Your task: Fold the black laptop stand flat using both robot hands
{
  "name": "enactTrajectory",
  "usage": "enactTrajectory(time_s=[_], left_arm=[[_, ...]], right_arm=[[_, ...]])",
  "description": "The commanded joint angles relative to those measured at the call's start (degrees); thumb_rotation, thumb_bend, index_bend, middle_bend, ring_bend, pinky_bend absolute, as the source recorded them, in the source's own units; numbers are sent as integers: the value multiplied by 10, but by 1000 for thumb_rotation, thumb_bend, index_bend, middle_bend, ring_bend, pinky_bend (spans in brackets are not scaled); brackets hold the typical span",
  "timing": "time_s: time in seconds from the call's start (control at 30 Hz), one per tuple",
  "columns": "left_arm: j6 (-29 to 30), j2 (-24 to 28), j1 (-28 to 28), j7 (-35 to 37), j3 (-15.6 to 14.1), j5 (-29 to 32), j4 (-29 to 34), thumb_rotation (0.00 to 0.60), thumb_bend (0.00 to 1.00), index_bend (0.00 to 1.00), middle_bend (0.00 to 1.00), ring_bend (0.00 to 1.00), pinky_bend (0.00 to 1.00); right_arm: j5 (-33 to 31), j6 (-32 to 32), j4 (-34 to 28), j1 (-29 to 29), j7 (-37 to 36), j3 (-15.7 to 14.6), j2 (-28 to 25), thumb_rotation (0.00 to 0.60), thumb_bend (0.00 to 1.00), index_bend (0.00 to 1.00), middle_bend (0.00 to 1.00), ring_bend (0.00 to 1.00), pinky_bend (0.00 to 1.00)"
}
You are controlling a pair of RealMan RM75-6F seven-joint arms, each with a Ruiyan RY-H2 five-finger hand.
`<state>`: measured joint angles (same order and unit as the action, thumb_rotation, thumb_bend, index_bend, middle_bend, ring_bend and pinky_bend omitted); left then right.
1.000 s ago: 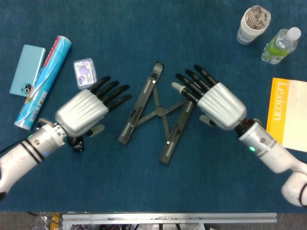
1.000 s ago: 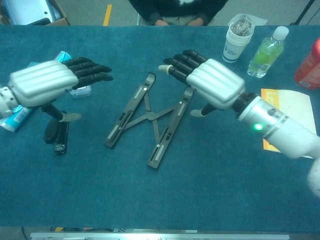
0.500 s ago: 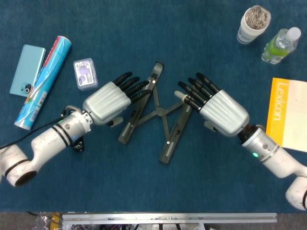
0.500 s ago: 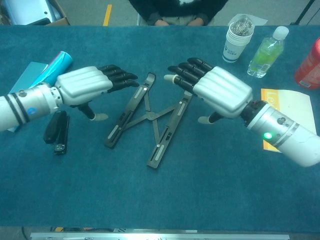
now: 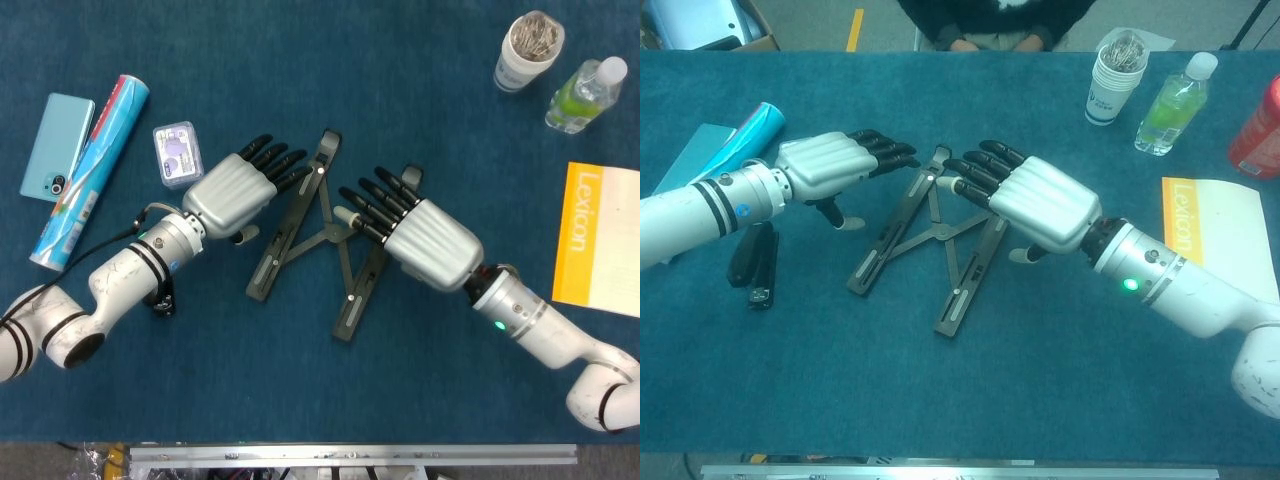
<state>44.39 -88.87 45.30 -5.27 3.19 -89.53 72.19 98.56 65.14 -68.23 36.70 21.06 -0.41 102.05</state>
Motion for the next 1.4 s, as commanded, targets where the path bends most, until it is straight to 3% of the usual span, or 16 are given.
enactTrajectory(time_s=[0.03, 0.63, 1.4], left_arm=[[-3, -9, 3, 3, -2, 8, -13, 600, 247, 0, 0, 0, 0], [-10, -35, 14, 19, -14, 35, -44, 600, 247, 0, 0, 0, 0], [-13, -39, 18, 17, -25, 53, -26, 600, 247, 0, 0, 0, 0]], right_arm=[[1, -5, 16, 4, -5, -2, 12, 600, 0, 0, 0, 0, 0], [-7, -17, 79, 22, -17, 7, 56, 600, 0, 0, 0, 0, 0], [-12, -11, 135, 43, -34, 17, 104, 600, 0, 0, 0, 0, 0]])
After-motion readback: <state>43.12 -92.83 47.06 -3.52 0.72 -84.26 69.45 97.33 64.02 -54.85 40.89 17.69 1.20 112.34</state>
